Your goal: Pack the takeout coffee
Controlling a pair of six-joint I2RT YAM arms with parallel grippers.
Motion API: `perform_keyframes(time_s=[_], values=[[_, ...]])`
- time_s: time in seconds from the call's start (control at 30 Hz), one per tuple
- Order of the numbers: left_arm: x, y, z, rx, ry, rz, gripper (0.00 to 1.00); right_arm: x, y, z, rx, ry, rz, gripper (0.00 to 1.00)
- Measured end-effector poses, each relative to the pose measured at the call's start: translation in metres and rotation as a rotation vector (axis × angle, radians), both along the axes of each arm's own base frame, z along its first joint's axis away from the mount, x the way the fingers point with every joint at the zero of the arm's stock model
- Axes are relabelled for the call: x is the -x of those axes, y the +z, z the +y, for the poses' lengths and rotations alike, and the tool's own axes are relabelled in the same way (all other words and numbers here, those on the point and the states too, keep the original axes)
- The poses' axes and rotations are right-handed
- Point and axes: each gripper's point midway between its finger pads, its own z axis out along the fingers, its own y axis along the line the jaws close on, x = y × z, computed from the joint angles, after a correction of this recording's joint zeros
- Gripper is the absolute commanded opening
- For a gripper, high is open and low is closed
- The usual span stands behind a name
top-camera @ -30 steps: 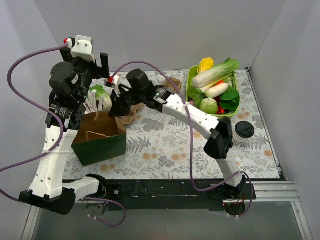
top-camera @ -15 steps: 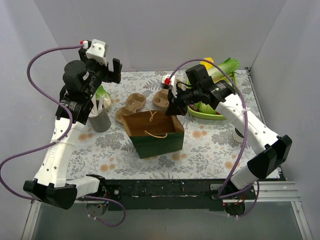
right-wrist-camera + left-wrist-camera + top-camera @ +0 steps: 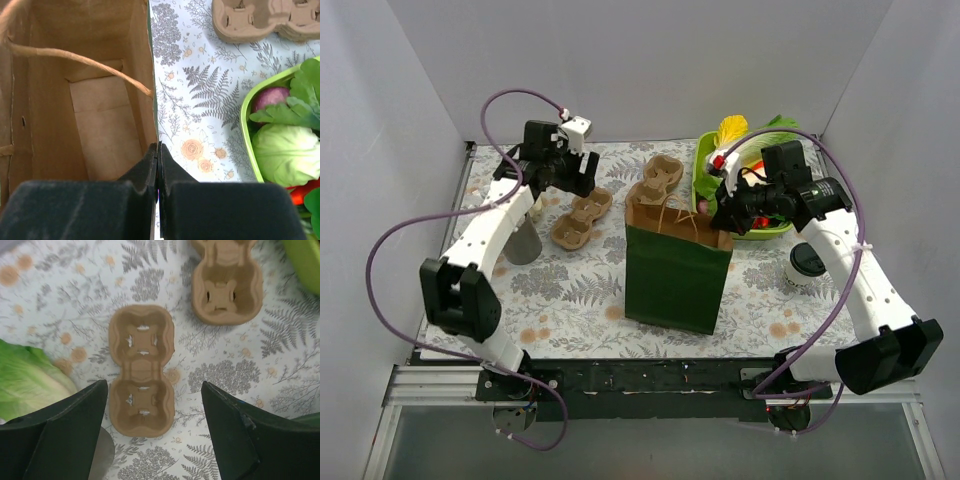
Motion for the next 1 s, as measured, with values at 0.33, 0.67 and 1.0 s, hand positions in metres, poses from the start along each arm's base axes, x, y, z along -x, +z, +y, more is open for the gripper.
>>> perform_keyframes(time_s=[0.33, 0.67, 1.0], values=[[-0.009, -0.119, -0.001, -0.131, -0.017, 0.396, 0.68, -0.007, -0.003, -0.02, 0.011, -0.07, -0.002, 0.01], [-0.017, -0.15, 0.002, -0.187, -0.02, 0.475, 0.58, -0.015, 0.006, -0.025, 0.01, -0.105, -0.06, 0.01], [-0.023, -0.173, 0.005, -0.217, -0.006, 0.514, 0.56, -0.021, 0.02, -0.029, -0.002, -0.148, -0.128, 0.01]])
